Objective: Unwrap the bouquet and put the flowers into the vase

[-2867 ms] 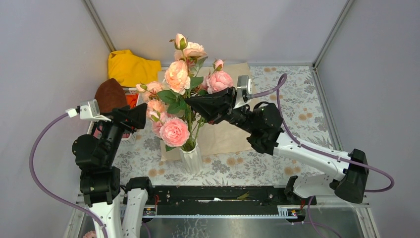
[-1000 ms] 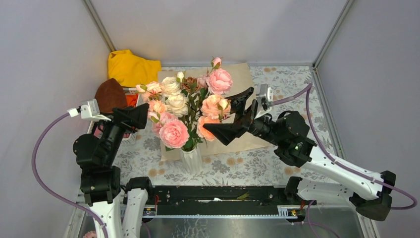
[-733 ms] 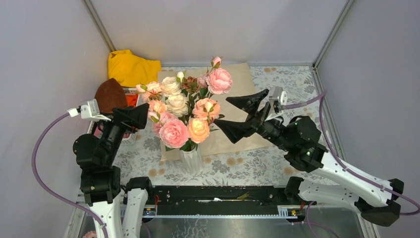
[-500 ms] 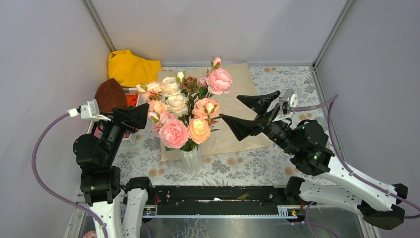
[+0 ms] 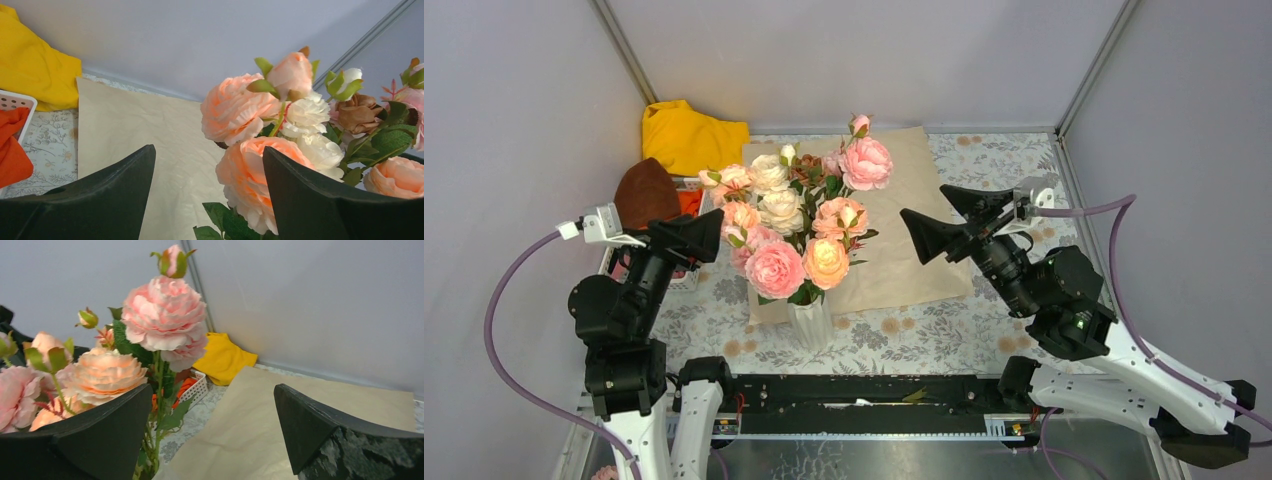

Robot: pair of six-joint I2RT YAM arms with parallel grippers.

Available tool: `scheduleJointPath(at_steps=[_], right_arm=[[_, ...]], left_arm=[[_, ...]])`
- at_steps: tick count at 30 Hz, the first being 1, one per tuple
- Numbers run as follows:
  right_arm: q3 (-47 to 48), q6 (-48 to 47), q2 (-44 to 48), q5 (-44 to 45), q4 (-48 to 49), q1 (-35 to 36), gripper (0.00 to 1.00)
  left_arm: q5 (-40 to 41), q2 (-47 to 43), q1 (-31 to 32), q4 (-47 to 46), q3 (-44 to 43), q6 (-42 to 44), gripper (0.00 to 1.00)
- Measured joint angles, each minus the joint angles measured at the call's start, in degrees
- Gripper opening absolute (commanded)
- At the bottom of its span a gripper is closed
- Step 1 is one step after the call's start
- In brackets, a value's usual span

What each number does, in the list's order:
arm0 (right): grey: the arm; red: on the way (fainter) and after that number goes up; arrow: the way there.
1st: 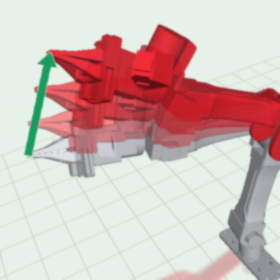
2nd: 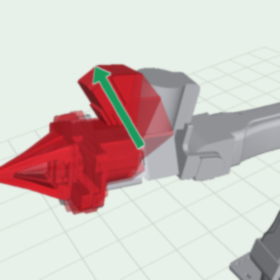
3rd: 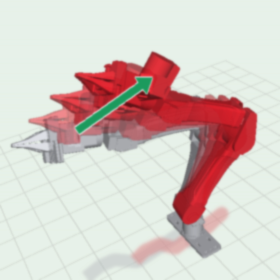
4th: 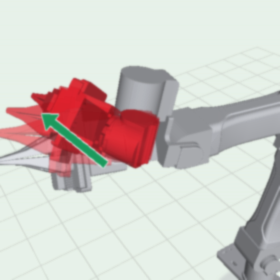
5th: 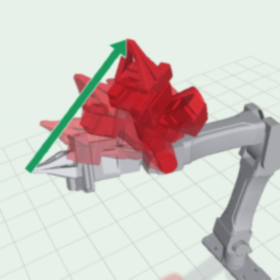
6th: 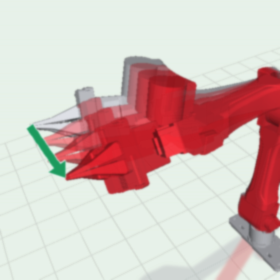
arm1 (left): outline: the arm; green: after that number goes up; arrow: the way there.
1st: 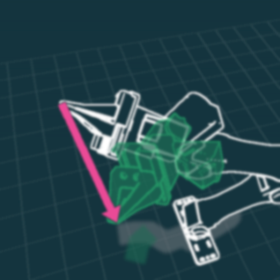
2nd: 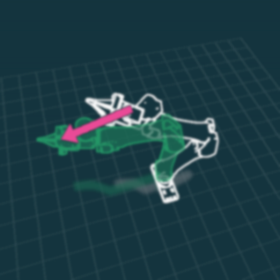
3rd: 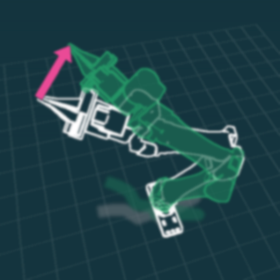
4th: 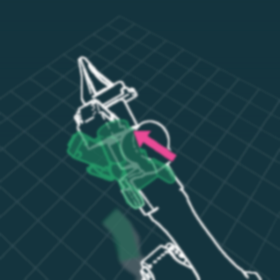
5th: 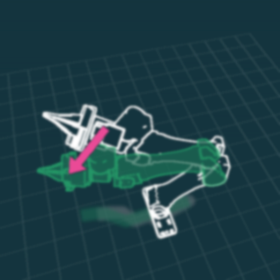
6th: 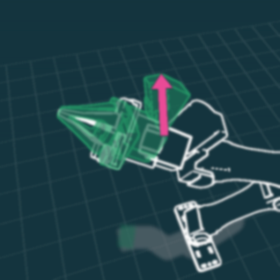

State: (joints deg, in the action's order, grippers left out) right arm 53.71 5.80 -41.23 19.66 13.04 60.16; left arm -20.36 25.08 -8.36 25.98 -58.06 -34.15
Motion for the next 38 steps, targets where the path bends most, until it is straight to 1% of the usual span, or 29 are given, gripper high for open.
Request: scheduleJointPath(at_steps=[4, 8, 15, 19, 38], right_arm=[[0.55, 0.04, 0.59, 3.82, -1.46, 0.02, 1.0], [0.35, 0.02, 2.16, 5.88, -1.79, 0.02, 1.0], [-1.09, -0.02, 7.1, 9.84, -1.05, 0.07, 1.0], [-1.09, 0.0, 7.5, 12.76, -0.7, 0.09, 1.0], [-3.48, 0.44, 10.27, 14.58, 0.17, 0.11, 0.99]], left_arm=[[0.28, -0.28, 0.0, 0.39, -1.01, 0.22, 0.86], [0.83, -0.52, 0.0, 0.96, -2.25, 0.55, 0.86], [1.86, -1.01, 0.0, 1.97, -3.98, 1.49, 0.86], [2.19, -1.03, 0.0, 2.19, -4.0, 1.66, 0.86], [3.02, -1.05, 0.0, 4.68, -5.25, 2.16, 0.86]])
